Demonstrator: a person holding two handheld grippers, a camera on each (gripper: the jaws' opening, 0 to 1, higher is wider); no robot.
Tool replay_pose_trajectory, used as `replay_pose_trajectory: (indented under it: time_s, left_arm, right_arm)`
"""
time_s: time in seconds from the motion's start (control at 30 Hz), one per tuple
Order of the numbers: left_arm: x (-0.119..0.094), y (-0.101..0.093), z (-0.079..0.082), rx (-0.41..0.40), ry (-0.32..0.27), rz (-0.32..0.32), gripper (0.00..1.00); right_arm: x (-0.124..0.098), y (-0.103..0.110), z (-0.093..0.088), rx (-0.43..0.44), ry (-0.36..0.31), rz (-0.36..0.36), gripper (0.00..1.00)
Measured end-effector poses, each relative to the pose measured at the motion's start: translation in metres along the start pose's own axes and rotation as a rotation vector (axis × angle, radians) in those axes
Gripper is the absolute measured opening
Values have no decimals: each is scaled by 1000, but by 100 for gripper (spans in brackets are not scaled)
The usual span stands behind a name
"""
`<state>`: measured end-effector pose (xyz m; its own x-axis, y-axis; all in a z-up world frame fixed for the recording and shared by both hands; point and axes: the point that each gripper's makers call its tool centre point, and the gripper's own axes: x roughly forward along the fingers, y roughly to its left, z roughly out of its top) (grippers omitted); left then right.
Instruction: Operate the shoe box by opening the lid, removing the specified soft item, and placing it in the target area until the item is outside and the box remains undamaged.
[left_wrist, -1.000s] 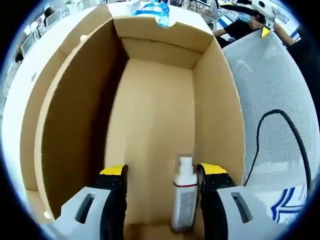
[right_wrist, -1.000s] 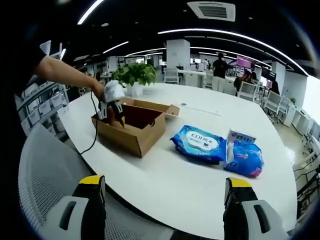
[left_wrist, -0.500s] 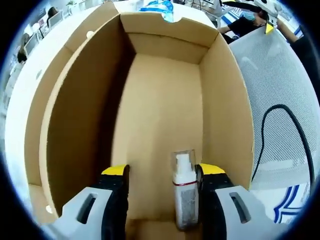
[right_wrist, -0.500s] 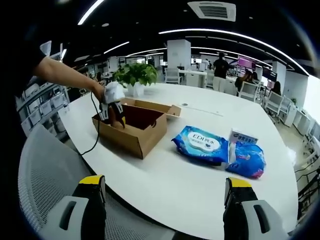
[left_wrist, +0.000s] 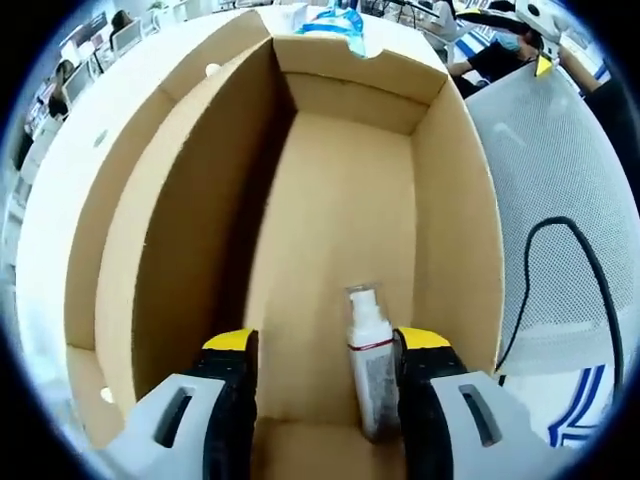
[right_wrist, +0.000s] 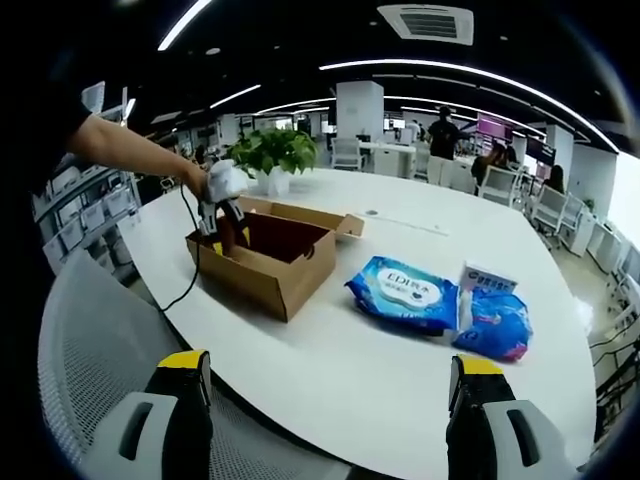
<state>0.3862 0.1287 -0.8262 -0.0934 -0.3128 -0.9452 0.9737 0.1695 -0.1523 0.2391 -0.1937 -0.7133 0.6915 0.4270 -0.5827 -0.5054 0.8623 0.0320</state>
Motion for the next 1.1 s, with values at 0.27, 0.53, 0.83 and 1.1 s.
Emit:
replay_pose_trajectory:
  time_s: [0.27, 0.53, 0.83, 1.1]
  left_arm:
    - [6, -10, 4, -27, -22, -21, 53]
    - [22, -16, -1, -32, -3, -1, 44]
    - [21, -13, -5, -33, -20, 51, 37]
    - [23, -6, -6, 33, -14, 132, 29]
  right_arm:
    - [2, 4, -3, -7, 12, 16, 98]
    - [2, 2, -2, -12, 12, 16, 97]
    - [3, 2, -6, -6, 14, 12, 96]
    - [3, 0, -1, 0, -8, -2, 95]
